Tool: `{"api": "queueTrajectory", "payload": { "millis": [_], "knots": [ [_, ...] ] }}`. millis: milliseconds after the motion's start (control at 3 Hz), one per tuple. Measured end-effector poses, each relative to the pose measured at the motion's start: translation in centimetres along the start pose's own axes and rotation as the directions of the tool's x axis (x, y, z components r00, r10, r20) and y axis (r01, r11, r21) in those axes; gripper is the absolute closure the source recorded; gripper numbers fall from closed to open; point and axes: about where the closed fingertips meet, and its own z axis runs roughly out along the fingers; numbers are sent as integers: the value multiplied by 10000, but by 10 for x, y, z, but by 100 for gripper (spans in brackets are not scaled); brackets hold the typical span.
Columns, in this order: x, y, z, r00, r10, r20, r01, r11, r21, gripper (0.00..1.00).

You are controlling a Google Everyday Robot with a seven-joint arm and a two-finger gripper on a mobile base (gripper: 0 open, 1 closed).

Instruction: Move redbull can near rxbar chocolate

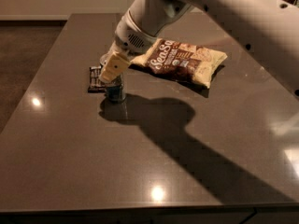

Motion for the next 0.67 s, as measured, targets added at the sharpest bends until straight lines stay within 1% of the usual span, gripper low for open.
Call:
{"api": "queueTrajectory", "payload": {
  "millis": [333, 667],
  "knots": [
    [-1, 1, 1, 10000, -26, -5, 26, 10000, -17, 3],
    [-2, 2, 1, 10000, -39, -7, 39, 10000, -25, 0]
  ]
}}
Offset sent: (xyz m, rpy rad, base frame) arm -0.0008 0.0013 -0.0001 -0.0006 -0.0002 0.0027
